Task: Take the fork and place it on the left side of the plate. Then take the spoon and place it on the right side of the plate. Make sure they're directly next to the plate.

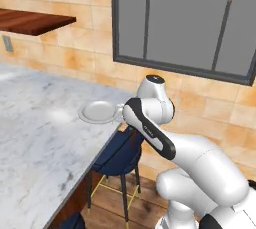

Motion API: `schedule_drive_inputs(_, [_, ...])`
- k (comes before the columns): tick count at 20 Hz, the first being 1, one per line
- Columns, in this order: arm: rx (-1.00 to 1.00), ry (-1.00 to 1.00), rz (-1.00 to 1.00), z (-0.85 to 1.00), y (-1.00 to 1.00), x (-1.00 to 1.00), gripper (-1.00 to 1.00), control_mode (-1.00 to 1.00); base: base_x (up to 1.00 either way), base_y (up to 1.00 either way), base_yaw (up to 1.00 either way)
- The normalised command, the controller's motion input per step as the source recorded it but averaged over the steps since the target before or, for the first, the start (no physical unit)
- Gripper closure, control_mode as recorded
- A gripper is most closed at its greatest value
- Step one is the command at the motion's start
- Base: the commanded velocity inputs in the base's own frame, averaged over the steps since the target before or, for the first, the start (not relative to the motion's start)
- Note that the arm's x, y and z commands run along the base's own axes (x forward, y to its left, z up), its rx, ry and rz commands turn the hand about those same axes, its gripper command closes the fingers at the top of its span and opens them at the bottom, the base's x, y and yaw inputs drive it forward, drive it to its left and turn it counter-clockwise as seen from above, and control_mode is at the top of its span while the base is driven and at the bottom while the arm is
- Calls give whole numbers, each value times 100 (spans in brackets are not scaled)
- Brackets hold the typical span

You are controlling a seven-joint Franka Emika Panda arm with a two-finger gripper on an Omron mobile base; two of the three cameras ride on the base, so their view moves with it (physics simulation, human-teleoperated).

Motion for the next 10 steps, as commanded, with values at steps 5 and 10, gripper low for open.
schedule_drive_inputs(5, [0, 0, 0, 0, 0, 0, 100, 100, 57, -16, 52])
schedule_drive_inputs(10, [0, 0, 0, 0, 0, 0, 100, 100, 55, -15, 49])
